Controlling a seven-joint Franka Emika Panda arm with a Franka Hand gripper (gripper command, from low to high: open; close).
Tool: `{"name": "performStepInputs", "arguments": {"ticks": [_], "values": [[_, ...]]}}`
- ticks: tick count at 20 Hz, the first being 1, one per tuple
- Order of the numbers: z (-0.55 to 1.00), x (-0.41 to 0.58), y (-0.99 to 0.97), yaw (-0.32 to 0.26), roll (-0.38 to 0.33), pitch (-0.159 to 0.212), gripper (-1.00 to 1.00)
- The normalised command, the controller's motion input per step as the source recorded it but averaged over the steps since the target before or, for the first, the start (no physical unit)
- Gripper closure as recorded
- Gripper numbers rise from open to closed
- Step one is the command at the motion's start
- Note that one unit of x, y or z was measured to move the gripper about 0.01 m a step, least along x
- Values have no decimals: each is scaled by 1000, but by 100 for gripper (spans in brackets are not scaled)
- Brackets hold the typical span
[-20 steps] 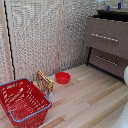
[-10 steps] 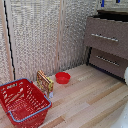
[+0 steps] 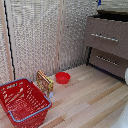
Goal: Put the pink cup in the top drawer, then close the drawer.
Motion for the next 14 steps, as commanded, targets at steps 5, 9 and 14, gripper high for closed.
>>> {"name": "performStepInputs", "arguments": {"ticks": [5,9,14], "values": [[-139,-338,104,88,-375,47,-100],[-156,-380,152,84,-375,79,-100],[-337,-281,306,58,-363,49,-100]]}}
